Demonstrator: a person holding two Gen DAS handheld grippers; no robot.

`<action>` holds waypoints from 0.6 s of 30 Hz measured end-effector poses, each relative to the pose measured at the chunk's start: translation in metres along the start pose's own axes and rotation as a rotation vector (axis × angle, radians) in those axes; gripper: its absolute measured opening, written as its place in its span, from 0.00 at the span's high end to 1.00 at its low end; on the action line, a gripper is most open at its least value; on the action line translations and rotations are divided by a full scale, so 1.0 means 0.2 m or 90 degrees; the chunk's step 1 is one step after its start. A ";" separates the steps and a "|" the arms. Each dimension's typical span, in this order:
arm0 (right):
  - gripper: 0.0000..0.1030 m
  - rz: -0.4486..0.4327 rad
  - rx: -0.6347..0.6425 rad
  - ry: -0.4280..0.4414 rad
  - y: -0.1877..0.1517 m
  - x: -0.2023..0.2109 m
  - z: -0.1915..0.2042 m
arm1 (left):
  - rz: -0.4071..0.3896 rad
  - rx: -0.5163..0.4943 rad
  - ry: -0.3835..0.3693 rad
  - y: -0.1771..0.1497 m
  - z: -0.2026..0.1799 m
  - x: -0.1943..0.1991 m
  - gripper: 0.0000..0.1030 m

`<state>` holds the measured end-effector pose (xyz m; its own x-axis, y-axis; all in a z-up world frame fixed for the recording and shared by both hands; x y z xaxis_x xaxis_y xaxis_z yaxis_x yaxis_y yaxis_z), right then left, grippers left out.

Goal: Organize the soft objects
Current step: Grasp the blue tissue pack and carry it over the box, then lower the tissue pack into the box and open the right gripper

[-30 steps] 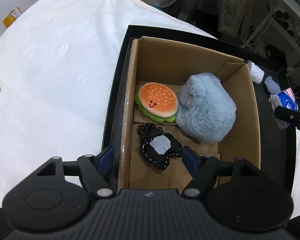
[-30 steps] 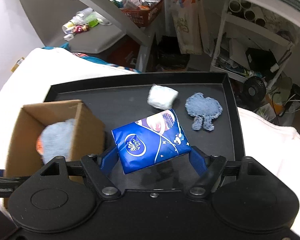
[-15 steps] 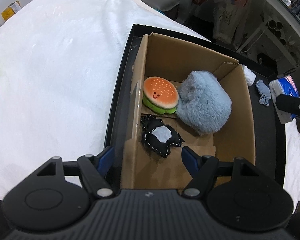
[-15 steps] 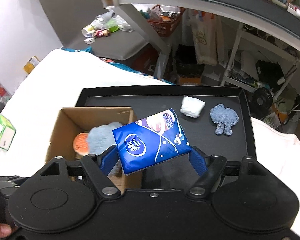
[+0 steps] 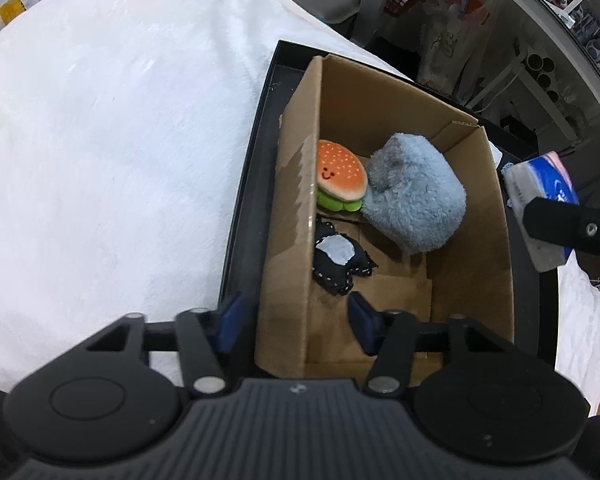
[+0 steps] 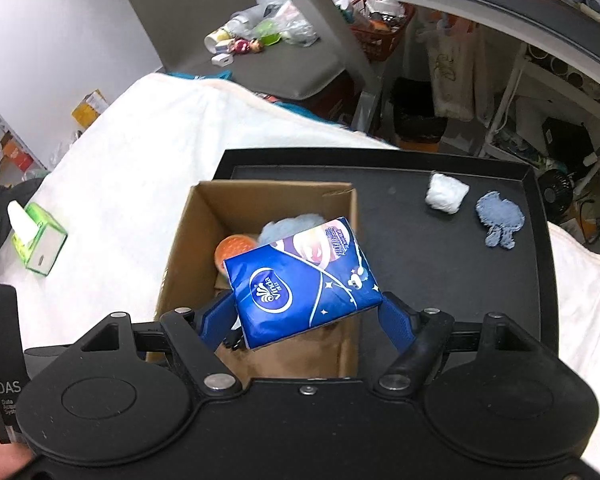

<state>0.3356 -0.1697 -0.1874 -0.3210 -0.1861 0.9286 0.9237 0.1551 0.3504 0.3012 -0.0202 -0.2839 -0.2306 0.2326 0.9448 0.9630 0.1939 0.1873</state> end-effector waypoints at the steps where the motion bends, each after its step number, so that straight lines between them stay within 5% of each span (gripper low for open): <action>1: 0.27 0.003 0.001 0.001 -0.01 0.00 0.02 | 0.001 0.002 -0.003 -0.01 0.01 0.00 0.59; 6: 0.27 0.019 0.001 0.001 -0.04 -0.03 0.09 | 0.004 0.007 -0.016 -0.03 0.05 -0.02 0.79; 15: 0.26 0.054 -0.014 0.004 -0.09 -0.09 0.18 | -0.003 0.006 -0.035 -0.04 0.08 -0.02 0.79; 18: 0.18 0.073 -0.020 0.007 -0.10 -0.12 0.20 | -0.002 0.009 -0.040 -0.04 0.10 -0.02 0.79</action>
<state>0.3155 -0.1295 -0.2119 -0.2111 -0.1797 0.9608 0.9602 0.1460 0.2382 0.2922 -0.0042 -0.2950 -0.2421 0.2909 0.9256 0.9603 0.2078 0.1859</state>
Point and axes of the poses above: each gripper's, at about its wrist camera, not at the fingertips, and x roughly against the way its jaws point, z to its left, y to its top, the point moved 8 cm from there along -x, roughly the way its jaws point, and after that the axes turned 9 degrees about z, right-handed, at the moved point
